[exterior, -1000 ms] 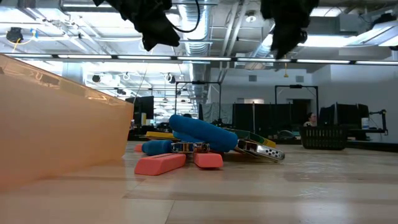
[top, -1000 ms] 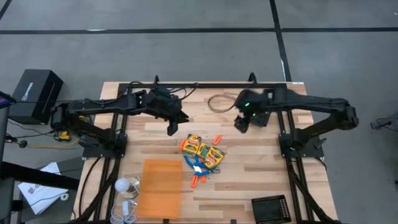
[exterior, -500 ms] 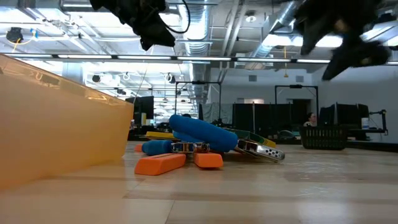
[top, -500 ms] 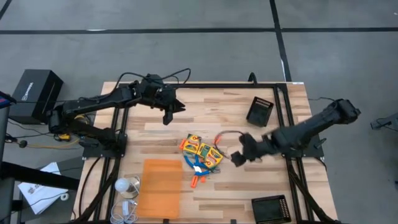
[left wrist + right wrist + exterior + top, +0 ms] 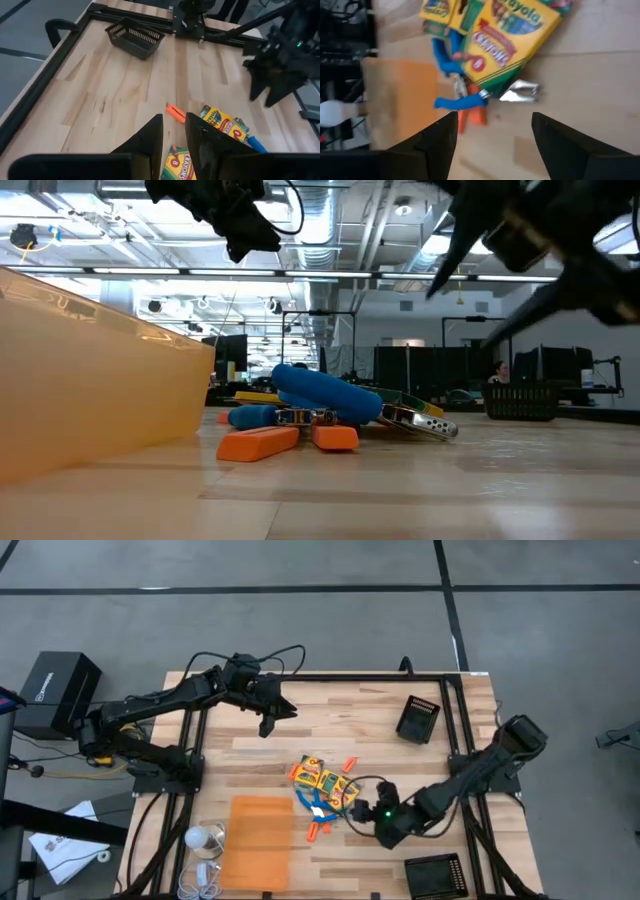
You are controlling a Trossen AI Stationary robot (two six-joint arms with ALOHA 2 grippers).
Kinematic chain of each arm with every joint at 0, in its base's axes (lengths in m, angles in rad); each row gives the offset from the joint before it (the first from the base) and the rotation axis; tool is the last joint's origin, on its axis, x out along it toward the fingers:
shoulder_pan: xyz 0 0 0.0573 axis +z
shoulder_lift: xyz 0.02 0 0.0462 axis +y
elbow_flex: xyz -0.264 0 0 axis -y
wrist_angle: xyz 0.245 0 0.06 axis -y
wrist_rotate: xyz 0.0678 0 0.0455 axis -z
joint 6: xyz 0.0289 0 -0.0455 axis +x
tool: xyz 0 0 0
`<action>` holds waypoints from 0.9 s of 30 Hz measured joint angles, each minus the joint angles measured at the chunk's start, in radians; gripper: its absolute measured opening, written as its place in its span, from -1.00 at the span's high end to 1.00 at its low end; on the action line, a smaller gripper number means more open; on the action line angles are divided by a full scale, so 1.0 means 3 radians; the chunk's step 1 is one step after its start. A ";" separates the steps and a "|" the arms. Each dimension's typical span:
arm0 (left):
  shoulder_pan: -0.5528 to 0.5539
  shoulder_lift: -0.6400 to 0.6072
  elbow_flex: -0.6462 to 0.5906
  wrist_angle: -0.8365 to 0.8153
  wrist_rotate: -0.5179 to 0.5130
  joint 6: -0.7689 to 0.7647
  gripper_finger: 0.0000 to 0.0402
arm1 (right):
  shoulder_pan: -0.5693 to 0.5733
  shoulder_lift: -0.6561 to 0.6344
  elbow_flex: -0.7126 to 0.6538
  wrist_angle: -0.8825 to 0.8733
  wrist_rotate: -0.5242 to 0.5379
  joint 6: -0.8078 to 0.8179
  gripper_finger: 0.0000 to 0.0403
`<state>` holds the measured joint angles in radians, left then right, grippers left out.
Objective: Pick & Place School Supplies
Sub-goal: Put the bottom yellow crayon box into the orange bin
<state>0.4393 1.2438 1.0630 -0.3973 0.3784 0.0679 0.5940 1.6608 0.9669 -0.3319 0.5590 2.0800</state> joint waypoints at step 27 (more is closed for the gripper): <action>0.0000 0.0000 -0.0001 -0.0136 0.0121 -0.0378 0.61 | -0.0005 0.0671 -0.0206 0.0839 0.0517 0.0052 -0.21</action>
<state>0.4393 1.2438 1.0626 -0.4381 0.4149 -0.0456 0.5926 1.8620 0.9052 -0.0804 0.7140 2.0955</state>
